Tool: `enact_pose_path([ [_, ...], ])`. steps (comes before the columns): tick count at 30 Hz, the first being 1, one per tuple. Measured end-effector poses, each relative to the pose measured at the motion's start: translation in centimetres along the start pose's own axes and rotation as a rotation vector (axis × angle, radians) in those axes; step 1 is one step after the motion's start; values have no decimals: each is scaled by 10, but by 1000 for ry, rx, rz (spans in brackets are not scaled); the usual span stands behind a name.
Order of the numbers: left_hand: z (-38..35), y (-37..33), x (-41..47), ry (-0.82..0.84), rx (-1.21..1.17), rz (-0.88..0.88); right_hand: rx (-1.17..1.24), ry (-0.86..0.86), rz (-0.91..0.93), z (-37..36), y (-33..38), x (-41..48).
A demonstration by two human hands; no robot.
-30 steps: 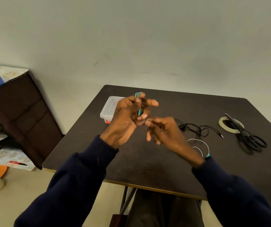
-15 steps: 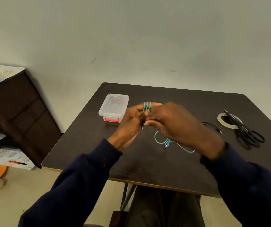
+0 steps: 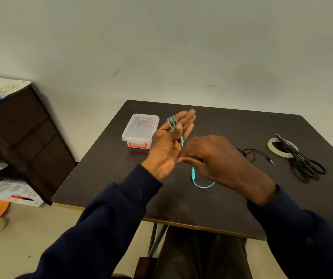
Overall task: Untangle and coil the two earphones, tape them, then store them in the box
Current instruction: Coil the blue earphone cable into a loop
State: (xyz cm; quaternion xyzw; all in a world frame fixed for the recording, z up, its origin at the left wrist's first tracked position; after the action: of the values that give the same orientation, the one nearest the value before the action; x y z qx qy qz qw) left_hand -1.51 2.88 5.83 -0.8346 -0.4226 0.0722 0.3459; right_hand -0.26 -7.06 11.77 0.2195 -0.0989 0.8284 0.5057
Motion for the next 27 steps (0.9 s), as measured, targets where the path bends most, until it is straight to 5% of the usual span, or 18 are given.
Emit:
enact_pose_path([
  [3, -3, 10, -8, -27, 341, -40, -10, -88, 6, 21, -11, 5],
  [7, -1, 19, -14, 12, 451, 89, -22, -145, 18, 32, -26, 3],
  [14, -6, 44, -32, 93, 260, 371, 67, -197, -8, 31, -52, 6],
  [17, -9, 41, -33, 130, 255, 333, 178, -268, -67, 33, -66, 3],
  [21, -18, 35, -36, 188, 196, 285, 466, -367, -372, 12, -105, -15],
  [27, -19, 9, -22, 231, -30, 211, 752, -190, -528, -72, -76, -44],
])
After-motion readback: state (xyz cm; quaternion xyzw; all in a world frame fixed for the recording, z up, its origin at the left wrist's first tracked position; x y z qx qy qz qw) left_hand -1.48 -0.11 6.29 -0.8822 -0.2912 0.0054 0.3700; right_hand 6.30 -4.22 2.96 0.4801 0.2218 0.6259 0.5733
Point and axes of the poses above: each hand's wrist, its own x-axis towards the middle knuckle, its own z-axis out of the back of the hand, y = z × x, the point moved 10 cm from there along x, towards the middle knuckle, and after that the axes turned 1 degree about z, right-handed, at the moved point
